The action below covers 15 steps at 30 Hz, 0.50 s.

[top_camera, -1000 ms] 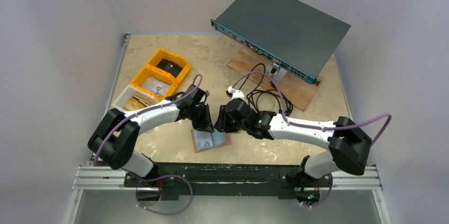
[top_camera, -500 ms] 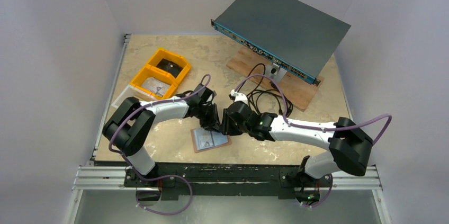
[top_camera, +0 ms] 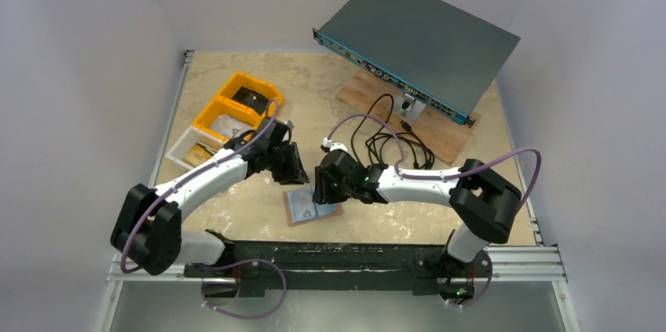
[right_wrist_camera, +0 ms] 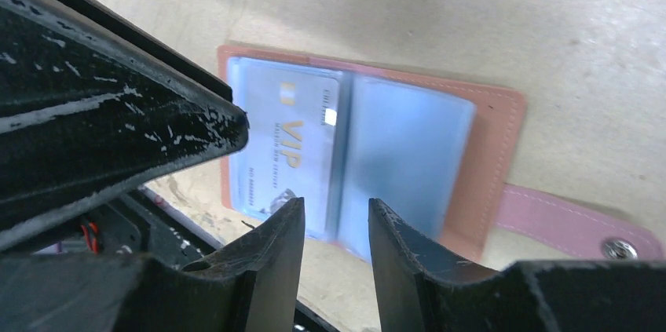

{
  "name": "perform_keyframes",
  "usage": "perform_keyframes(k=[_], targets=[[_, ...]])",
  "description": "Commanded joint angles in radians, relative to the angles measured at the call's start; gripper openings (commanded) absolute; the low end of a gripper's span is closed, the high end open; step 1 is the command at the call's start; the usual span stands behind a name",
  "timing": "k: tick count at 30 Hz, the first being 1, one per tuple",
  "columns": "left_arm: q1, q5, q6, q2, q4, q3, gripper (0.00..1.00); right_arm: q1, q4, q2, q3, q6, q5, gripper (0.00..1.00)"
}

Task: Take the credit cards out of the card holder
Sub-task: Remove the credit card from the card holder.

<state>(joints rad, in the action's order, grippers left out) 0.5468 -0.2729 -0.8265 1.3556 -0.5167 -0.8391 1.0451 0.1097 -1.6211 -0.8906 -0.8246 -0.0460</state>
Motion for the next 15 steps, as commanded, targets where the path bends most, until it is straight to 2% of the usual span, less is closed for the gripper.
perform_keyframes(k=[1,15], targets=[[-0.039,0.071,0.036,-0.075,-0.093,0.063,0.22,-0.004,-0.067,-0.017,-0.051,0.02,0.069,0.36],[-0.041,0.063,0.018,-0.067,-0.045,0.16,0.14,-0.019,-0.193,-0.094,0.013,-0.041,0.133,0.37]])
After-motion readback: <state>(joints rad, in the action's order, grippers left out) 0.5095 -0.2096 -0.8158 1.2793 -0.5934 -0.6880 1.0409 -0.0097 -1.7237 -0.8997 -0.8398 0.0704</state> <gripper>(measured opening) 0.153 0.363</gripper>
